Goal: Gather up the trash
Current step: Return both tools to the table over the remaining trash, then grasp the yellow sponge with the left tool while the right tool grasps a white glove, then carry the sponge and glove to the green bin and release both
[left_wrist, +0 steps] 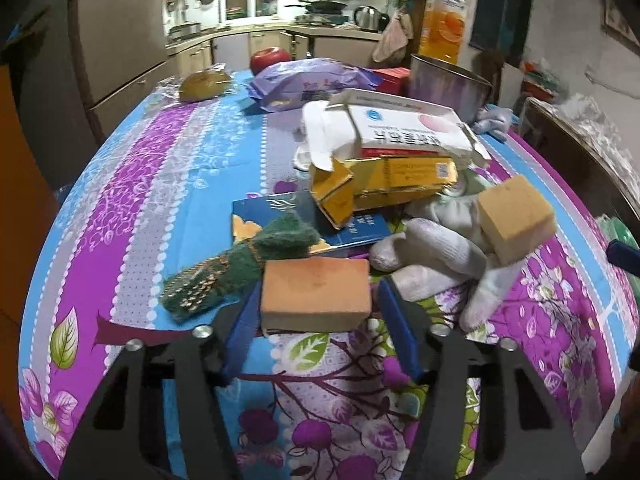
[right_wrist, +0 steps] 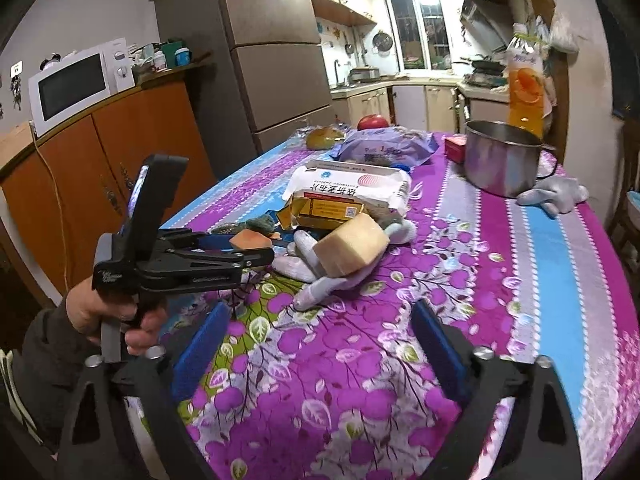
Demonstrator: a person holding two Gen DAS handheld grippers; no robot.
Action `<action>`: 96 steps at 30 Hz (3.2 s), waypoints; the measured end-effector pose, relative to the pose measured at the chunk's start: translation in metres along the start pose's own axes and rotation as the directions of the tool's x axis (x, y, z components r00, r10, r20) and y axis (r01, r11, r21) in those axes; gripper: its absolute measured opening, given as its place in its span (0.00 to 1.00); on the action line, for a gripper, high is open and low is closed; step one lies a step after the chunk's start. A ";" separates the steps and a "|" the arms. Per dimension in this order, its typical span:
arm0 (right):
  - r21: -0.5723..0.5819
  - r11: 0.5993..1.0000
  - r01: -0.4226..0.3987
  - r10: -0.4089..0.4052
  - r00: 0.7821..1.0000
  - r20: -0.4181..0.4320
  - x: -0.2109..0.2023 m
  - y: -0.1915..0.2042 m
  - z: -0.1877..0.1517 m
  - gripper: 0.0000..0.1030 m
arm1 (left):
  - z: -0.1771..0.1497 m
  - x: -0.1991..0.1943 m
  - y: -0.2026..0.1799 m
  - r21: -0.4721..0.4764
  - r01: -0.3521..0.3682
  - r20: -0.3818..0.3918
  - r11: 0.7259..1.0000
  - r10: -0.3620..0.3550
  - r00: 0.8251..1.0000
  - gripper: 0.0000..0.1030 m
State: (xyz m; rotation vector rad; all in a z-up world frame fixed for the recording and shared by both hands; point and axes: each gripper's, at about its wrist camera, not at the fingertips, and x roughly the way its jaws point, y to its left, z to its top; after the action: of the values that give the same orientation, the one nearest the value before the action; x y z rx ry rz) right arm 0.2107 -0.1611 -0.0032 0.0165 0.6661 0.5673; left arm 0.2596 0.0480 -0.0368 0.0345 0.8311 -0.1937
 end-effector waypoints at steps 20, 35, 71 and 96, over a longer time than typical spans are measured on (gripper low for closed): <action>-0.016 1.000 -0.007 0.006 0.999 -0.036 0.043 -0.009 0.033 0.37 | -0.005 -0.003 0.009 -0.051 0.068 0.010 0.996 -0.067 0.998 0.46; 0.256 0.967 0.006 0.036 0.986 -0.161 0.110 0.002 0.000 0.29 | -0.007 -0.004 0.012 -0.065 0.098 0.016 0.993 -0.097 0.995 0.46; -0.002 0.919 0.394 -0.380 0.888 0.258 -0.112 0.000 0.042 0.04 | 0.028 -0.094 -0.078 0.097 0.215 0.238 0.972 -0.233 0.943 0.44; 0.158 0.811 0.564 -0.585 0.771 0.252 -0.277 -0.098 0.012 0.04 | 0.071 -0.104 -0.261 0.273 0.389 0.217 0.880 -0.450 0.866 0.44</action>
State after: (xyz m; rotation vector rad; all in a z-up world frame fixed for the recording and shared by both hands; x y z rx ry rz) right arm 0.0887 -0.3821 0.1486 -0.0360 0.3692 -0.0633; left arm 0.1949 -0.1994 0.0994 0.0328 0.5245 -0.6940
